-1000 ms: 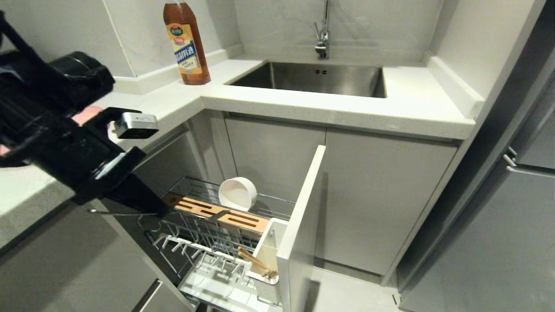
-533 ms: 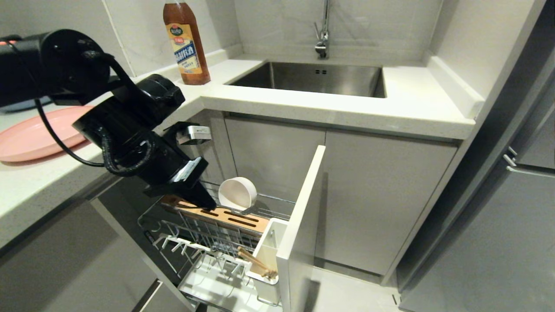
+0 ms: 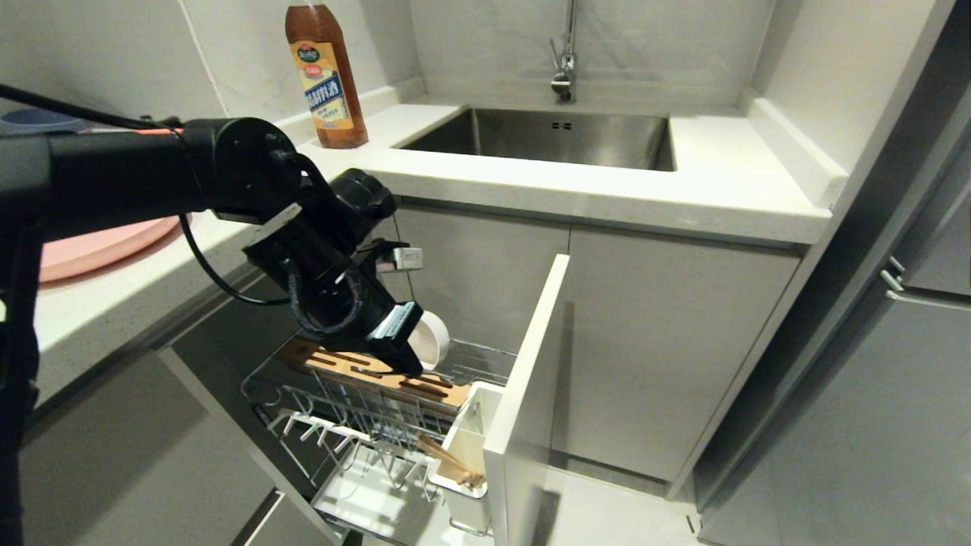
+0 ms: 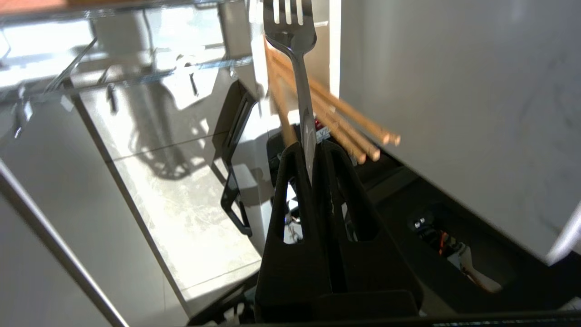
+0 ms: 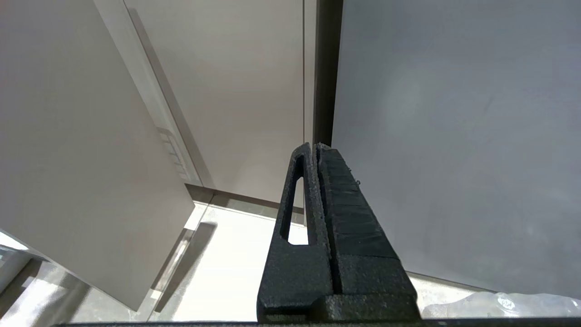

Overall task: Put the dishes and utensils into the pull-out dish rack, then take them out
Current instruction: Pick up the fork and place it in the cupboard

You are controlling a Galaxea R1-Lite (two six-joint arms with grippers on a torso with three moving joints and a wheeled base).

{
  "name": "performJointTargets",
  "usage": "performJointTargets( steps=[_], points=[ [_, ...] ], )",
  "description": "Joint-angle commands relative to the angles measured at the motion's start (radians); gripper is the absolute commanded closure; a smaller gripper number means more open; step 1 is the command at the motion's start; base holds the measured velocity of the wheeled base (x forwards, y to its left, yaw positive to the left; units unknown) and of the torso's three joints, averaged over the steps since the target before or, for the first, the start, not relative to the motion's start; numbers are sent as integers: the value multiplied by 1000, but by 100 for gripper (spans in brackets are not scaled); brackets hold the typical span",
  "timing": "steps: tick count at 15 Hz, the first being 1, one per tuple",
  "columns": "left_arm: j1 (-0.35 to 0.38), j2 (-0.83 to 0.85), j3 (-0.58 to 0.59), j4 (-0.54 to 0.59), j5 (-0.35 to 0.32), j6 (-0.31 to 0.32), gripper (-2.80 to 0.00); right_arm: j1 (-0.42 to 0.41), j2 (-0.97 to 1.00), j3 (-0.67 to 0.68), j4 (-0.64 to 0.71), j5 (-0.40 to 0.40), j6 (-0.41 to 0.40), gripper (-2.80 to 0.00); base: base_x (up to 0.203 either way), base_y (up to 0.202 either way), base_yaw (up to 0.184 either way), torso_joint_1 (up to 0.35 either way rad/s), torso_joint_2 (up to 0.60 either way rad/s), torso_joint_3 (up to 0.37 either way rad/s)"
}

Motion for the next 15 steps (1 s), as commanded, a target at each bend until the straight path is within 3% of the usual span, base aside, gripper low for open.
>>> performJointTargets(
  steps=[1, 15],
  points=[
    [-14, 37, 0, -2, -1, 0, 0, -1, 0, 2, 0, 0, 0, 0, 0, 0, 0, 0, 0, 0],
    [-38, 139, -1, -52, 0, 2, 0, -1, 2, 3, 0, 0, 1, 0, 0, 0, 0, 0, 0, 0]
  ],
)
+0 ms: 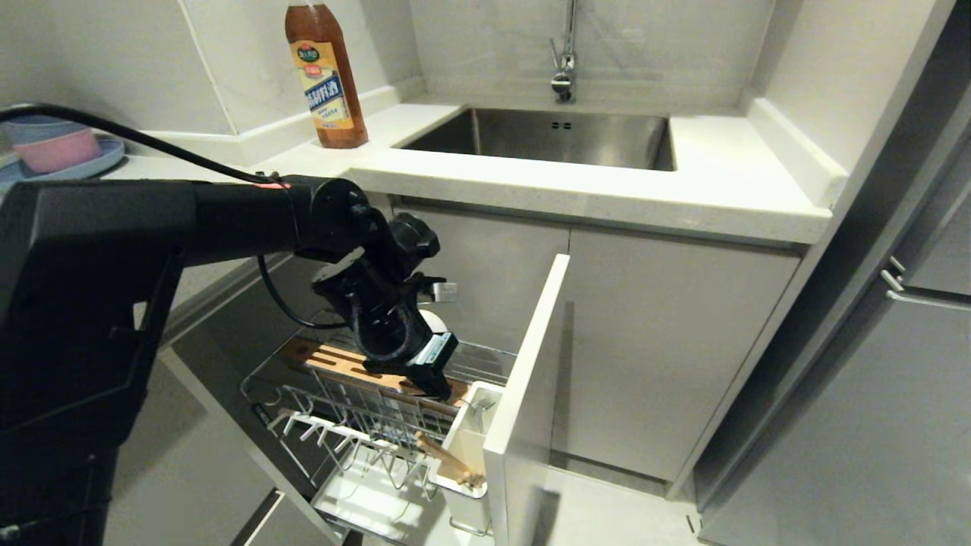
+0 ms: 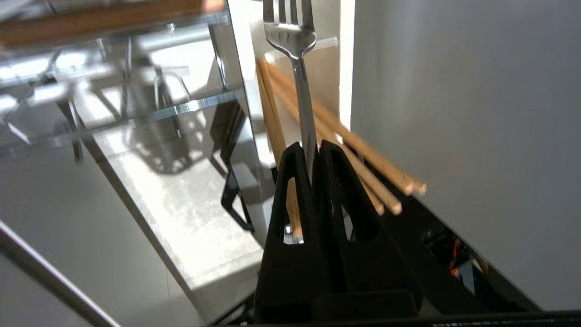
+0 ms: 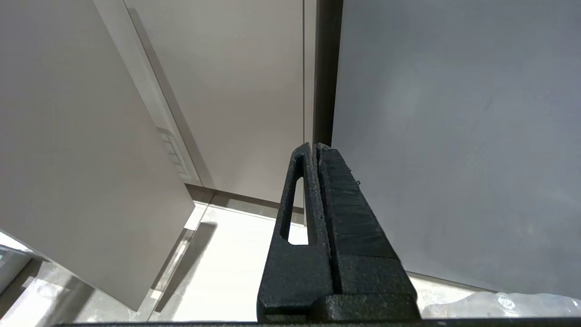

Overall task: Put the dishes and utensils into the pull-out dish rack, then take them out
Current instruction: Pick up the fork and place it in the cupboard

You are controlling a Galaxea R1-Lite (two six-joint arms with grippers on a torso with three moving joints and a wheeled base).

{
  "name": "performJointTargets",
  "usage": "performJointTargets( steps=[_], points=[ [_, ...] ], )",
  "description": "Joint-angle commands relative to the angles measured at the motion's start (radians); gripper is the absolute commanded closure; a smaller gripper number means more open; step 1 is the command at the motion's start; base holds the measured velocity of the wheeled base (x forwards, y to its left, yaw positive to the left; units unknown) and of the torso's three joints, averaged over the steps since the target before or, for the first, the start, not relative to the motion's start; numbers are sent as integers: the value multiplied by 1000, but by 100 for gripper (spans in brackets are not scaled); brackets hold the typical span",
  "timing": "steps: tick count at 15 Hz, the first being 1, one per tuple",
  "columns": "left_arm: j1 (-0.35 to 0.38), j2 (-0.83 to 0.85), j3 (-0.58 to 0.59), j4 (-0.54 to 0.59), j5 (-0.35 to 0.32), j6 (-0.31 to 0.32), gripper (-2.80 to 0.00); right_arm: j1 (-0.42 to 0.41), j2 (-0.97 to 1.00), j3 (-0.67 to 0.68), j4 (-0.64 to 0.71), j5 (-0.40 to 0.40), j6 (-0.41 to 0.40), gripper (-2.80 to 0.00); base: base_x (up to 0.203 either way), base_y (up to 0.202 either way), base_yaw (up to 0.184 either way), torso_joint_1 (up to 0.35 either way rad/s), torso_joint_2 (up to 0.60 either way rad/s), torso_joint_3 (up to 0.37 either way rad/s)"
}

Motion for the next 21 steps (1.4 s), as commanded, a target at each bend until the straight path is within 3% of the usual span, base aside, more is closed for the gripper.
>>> performJointTargets(
  steps=[1, 21],
  points=[
    [-1, 14, 0, 0, -2, -1, 0, 0, 0, 3, 0, 0, 0, 0, 0, 0, 0, 0, 0, 0],
    [-16, 112, -3, -88, 12, 0, 0, 0, 0, 3, 0, 0, 0, 0, 0, 0, 0, 0, 0, 0]
  ],
)
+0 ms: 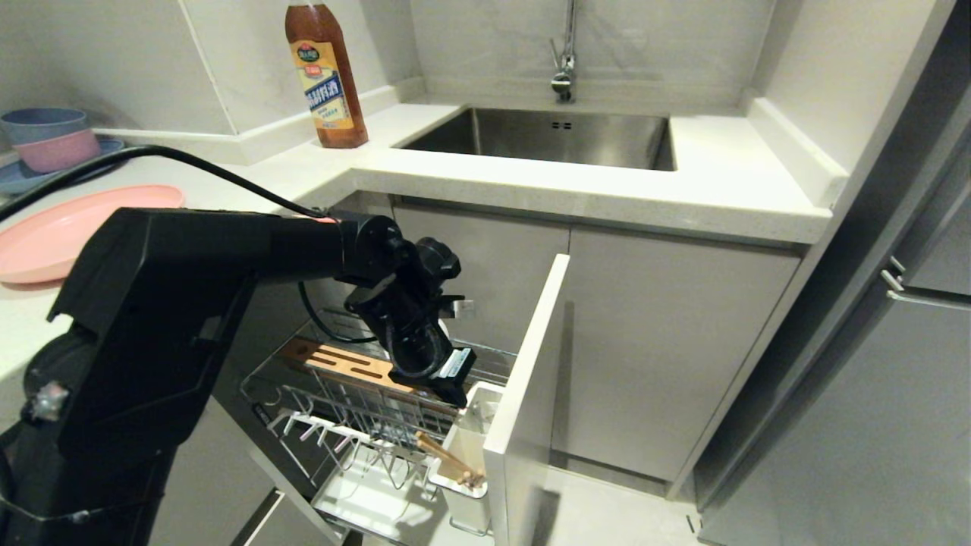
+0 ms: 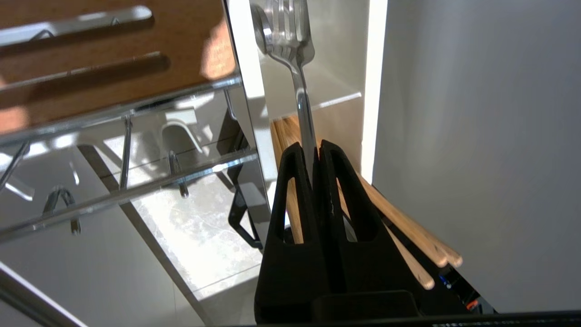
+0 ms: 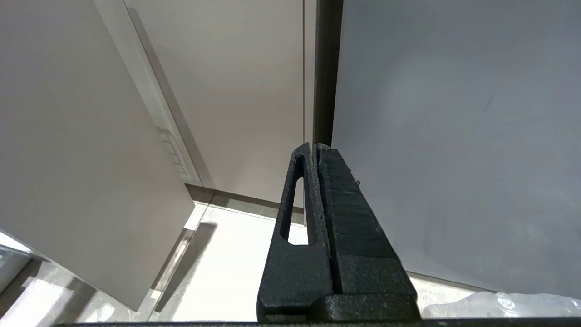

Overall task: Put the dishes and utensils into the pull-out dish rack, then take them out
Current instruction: Pick up the fork and place it in the cupboard

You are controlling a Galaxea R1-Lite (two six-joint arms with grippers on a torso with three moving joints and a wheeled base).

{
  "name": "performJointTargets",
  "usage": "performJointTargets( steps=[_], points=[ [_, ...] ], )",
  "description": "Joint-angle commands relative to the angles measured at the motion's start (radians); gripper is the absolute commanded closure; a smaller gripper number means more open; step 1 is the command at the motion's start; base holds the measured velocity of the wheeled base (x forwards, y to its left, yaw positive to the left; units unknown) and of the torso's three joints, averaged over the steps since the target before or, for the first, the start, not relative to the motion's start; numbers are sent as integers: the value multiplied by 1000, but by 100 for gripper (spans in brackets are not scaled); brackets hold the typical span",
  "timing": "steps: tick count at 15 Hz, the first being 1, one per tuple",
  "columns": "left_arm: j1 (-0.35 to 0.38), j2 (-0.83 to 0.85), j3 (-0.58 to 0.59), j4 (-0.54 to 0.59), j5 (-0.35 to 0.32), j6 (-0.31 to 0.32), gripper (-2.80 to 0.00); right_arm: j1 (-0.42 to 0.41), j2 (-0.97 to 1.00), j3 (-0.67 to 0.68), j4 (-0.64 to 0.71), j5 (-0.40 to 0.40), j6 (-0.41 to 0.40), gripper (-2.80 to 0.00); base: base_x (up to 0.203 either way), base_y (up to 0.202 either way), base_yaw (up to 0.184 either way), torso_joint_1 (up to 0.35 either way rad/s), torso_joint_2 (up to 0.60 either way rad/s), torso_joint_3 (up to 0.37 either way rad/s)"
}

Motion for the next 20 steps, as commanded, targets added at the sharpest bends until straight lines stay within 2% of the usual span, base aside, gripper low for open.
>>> performJointTargets(
  steps=[1, 12, 13, 14, 20],
  points=[
    [0, 15, -1, 1, -2, -1, 0, 1, 0, 3, 0, 0, 0, 0, 0, 0, 0, 0, 0, 0],
    [-1, 37, -1, -31, -2, 2, 0, 1, 0, 3, -1, 0, 0, 0, 0, 0, 0, 0, 0, 0],
    [-1, 37, -1, -31, -2, 1, -36, 0, 0, 2, 0, 0, 0, 0, 0, 0, 0, 0, 0, 0],
    [-3, 37, -1, -31, -2, 4, -280, 1, 0, 2, 0, 0, 0, 0, 0, 0, 0, 0, 0, 0],
    [-3, 31, -1, -34, -2, 1, -280, 1, 0, 2, 0, 0, 0, 0, 0, 0, 0, 0, 0, 0]
  ],
)
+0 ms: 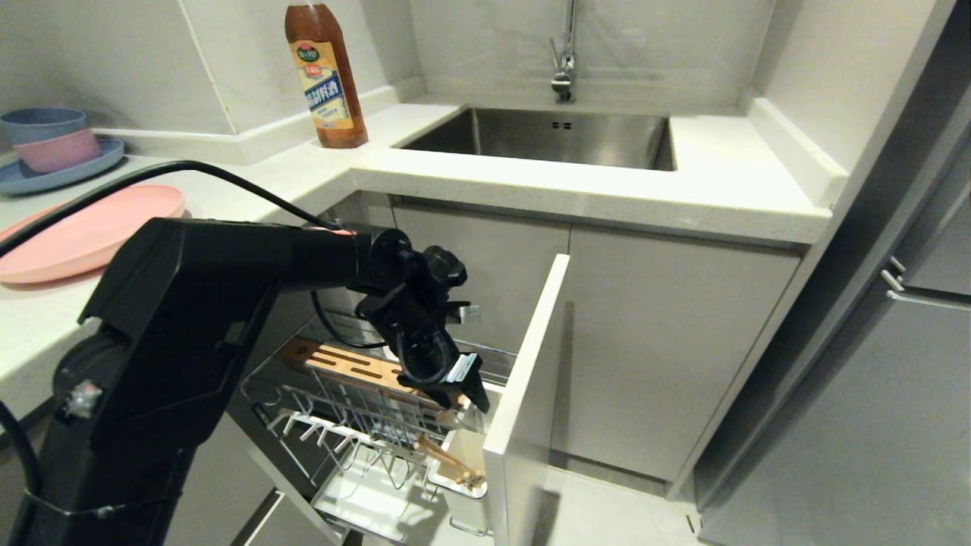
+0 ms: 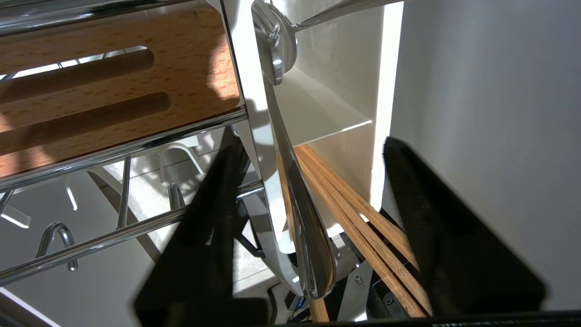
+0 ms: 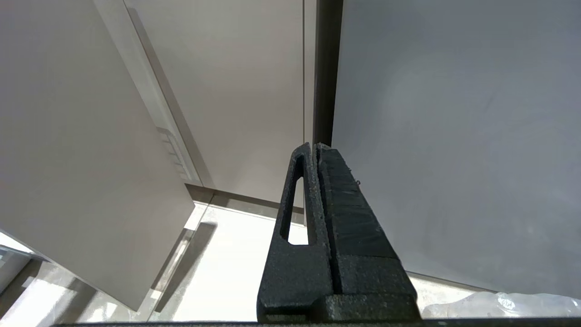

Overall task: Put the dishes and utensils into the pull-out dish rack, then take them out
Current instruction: Pick up the fork and place it in the cupboard, then pick up the plate and place it in the cupboard

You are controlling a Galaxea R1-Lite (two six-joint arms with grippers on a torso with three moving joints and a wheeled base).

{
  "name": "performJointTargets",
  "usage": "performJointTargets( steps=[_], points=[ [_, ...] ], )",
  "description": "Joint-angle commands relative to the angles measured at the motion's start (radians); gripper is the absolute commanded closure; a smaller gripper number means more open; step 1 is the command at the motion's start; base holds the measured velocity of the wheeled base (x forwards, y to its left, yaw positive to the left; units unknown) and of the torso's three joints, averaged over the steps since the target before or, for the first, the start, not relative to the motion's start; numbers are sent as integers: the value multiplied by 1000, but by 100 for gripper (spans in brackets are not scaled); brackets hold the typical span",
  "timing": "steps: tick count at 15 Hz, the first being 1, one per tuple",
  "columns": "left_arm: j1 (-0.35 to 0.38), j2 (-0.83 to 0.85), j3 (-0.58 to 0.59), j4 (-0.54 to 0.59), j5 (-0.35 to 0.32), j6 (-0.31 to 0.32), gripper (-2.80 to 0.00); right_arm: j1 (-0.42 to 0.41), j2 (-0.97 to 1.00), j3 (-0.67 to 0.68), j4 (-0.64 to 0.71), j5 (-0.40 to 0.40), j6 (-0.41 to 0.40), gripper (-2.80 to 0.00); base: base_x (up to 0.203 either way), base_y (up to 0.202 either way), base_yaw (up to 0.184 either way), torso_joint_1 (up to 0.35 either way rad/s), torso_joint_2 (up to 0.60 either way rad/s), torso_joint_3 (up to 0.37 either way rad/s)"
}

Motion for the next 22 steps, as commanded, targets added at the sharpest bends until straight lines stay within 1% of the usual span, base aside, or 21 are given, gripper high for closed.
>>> performJointTargets(
  steps=[1, 4, 7, 9, 10, 12, 15, 17, 18, 19, 21, 22],
  points=[
    [0, -13, 0, 5, -1, -2, -280, 1, 0, 3, 0, 0, 0, 0, 0, 0, 0, 0, 0, 0],
    [2, -65, 1, 9, 3, -7, -280, 0, 0, 3, 0, 0, 0, 0, 0, 0, 0, 0, 0, 0],
    [11, -161, 4, 14, 43, -13, -280, -1, 0, 2, 0, 0, 0, 0, 0, 0, 0, 0, 0, 0],
    [12, -237, 4, 33, 72, -34, -280, 1, 0, 3, 0, 0, 1, 0, 0, 0, 0, 0, 0, 0],
    [12, -273, 5, 55, 84, -39, 0, -1, 0, 3, 0, 0, 0, 0, 0, 0, 0, 0, 0, 0],
    [12, -360, 5, 101, 95, -46, 0, 1, 0, 3, 0, 0, 0, 0, 0, 0, 0, 0, 0, 0],
    [12, -487, 6, 166, 113, -80, 0, 1, 0, 2, 0, 0, 0, 0, 0, 0, 0, 0, 0, 0],
    [12, -587, 6, 194, 147, -109, 0, 1, 0, 3, 0, 0, 0, 0, 0, 0, 0, 0, 0, 0],
    [12, -632, 6, 200, 179, -124, 0, 0, 0, 2, 0, 0, 0, 0, 0, 0, 0, 0, 0, 0],
    [12, -678, 7, 203, 229, -143, 0, -1, 0, 3, 0, 0, 0, 0, 0, 0, 0, 0, 0, 0],
    [14, -756, 21, 204, 372, -185, 0, 0, 0, 2, 0, 0, 0, 0, 0, 0, 0, 0, 0, 0],
    [25, -787, 31, 201, 454, -203, 0, -1, 0, 2, 0, 0, -1, 0, 0, 0, 0, 0, 0, 0]
  ],
)
